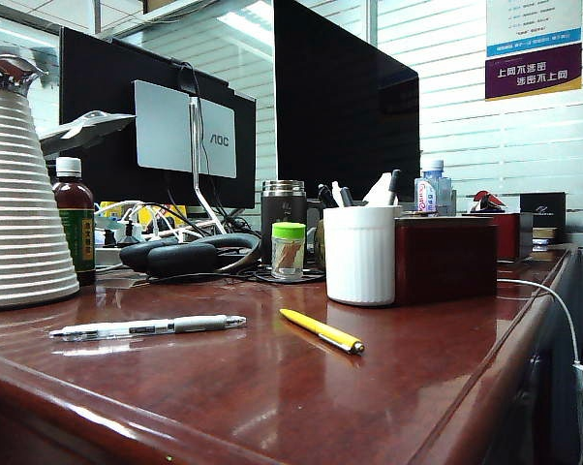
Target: Pick up all the pens on the desk and put them into the pen holder one by one.
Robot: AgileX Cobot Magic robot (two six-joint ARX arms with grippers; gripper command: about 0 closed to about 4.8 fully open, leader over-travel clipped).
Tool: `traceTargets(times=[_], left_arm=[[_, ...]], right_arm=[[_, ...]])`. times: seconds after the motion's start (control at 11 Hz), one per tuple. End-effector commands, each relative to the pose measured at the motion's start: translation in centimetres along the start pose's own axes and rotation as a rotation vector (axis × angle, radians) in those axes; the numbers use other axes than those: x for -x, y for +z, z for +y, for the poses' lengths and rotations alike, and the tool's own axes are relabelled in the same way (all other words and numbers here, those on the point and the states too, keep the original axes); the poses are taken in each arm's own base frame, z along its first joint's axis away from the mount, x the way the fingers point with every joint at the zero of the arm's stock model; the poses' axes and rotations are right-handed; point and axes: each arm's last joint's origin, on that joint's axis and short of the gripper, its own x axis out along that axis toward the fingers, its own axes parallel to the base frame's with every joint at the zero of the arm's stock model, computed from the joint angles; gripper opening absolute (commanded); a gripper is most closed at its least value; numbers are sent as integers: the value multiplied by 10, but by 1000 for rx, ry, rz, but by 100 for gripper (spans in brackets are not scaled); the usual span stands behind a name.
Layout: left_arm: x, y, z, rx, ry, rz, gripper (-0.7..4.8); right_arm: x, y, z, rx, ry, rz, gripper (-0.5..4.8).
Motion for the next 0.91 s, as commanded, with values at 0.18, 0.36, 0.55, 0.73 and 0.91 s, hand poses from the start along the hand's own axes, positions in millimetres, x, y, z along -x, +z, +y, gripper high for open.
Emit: traceTargets(times=[0.18,0.36,0.55,0.73,0.91], left_arm=[[2,14,0,-5,-2,-74,-6],[5,31,0,20,-6,-122,-6],[10,48,1,62,-9,-152,2],[28,89,1,82,-12,-190,349],[44,119,1,82,-22,-234,375]], right_arm=[[4,18,2,0,17,-66,-1],[14,46,5,7,24,-135,1],[27,71,7,89,23,-153,164],[51,111,12,149,50,-237,275],[61,138,16,159,123,-280,299]])
